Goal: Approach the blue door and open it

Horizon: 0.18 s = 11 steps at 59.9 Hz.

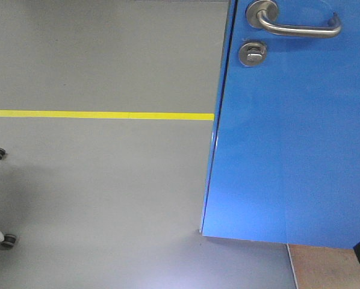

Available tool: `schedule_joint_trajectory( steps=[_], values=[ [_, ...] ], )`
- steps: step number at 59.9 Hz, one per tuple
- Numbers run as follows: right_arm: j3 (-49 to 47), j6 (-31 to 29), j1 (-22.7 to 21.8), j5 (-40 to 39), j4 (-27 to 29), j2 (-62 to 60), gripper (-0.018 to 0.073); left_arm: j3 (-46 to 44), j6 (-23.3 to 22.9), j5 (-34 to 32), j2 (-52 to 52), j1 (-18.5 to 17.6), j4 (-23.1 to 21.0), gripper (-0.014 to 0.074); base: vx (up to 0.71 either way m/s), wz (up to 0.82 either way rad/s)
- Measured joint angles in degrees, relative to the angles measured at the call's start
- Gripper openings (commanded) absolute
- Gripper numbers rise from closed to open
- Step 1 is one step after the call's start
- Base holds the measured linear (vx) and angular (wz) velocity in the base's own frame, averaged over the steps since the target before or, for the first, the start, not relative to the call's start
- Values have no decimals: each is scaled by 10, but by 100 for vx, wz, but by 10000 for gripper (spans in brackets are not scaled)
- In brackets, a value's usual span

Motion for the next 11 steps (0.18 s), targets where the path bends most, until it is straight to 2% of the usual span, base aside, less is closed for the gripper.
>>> schedule_joint_trajectory(
  steps=[11],
  values=[
    [0,0,0,0,0,0,2,0,0,0,0,0,0,70,0,0]
  ],
)
